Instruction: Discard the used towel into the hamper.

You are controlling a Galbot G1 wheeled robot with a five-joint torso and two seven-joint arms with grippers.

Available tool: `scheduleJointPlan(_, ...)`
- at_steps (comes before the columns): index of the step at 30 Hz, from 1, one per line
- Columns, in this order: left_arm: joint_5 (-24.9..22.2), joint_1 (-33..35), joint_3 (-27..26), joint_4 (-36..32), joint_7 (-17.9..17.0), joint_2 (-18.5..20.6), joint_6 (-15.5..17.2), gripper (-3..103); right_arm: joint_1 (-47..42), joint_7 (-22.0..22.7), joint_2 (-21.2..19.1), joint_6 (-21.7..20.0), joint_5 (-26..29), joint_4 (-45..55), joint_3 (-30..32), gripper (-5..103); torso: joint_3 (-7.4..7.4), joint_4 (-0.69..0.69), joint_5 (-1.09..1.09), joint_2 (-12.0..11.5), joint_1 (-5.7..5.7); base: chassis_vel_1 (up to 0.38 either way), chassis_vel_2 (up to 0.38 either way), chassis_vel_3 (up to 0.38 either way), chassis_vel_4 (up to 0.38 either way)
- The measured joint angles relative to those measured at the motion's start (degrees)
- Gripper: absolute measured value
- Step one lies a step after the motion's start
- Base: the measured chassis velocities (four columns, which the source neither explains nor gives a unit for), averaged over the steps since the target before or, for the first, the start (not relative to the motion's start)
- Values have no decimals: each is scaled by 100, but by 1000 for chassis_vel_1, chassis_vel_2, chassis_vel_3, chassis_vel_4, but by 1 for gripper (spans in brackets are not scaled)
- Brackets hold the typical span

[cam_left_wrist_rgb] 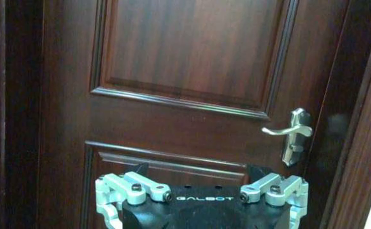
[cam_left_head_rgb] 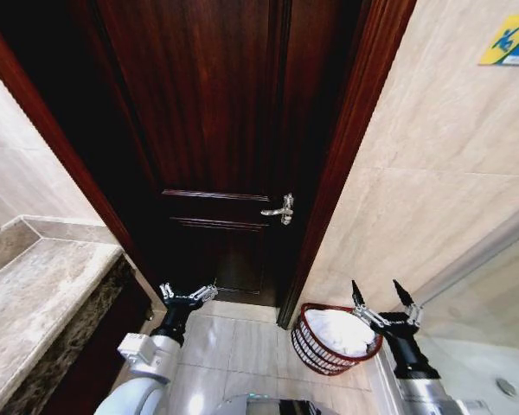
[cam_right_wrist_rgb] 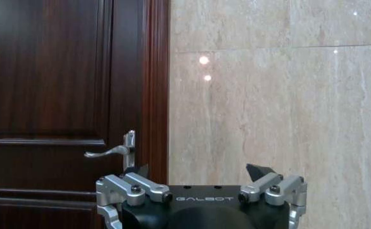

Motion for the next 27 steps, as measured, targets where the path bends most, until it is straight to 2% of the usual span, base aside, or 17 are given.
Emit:
scheduleJointPlan(9,0,0,0,0,0,0,0,100,0,0,0,0,0,0,0,100,-7,0,0,-16,-5,36,-40,-34,38)
scheduleJointPlan(18,0,1,0,0,0,1,0,100,-2,0,0,0,0,0,0,100,-17,-2,-1,-20,-20,120,-127,-135,122)
scheduleJointPlan(27,0,-1,0,0,0,0,0,100,1,0,0,0,0,0,0,100,-14,0,0,-34,-12,-25,3,27,-9)
